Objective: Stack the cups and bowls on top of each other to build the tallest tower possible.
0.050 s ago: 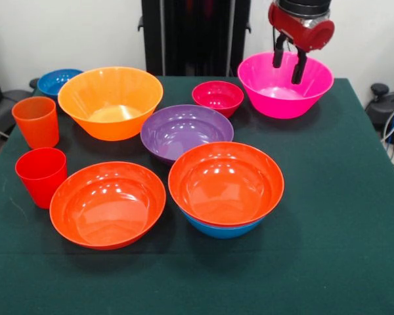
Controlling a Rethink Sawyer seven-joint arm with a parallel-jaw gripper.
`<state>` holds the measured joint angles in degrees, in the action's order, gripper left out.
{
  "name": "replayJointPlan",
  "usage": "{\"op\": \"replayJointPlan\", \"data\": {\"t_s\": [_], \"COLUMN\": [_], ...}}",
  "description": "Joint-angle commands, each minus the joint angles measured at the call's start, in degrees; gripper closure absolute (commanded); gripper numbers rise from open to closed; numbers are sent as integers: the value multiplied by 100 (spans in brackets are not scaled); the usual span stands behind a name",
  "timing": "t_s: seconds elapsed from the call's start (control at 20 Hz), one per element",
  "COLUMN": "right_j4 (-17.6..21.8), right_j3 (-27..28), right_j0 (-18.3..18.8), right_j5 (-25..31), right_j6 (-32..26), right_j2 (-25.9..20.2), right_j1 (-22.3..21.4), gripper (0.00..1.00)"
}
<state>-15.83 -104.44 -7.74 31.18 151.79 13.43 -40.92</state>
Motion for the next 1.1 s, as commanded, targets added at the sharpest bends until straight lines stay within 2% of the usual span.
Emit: {"op": "replayJointPlan", "data": {"t_s": [0.05, 0.35, 1.1], "right_j4": [-371, -682, -1177], "right_j3": [-287, -428, -601], "right_j0": [-65, -214, -320], "right_j5": [-628, -885, -1580], "right_j6": [1270, 1607, 1418], "right_j2": [-131, -186, -528], "right_j1": [266, 376, 592], "gripper": [0, 0, 0]}}
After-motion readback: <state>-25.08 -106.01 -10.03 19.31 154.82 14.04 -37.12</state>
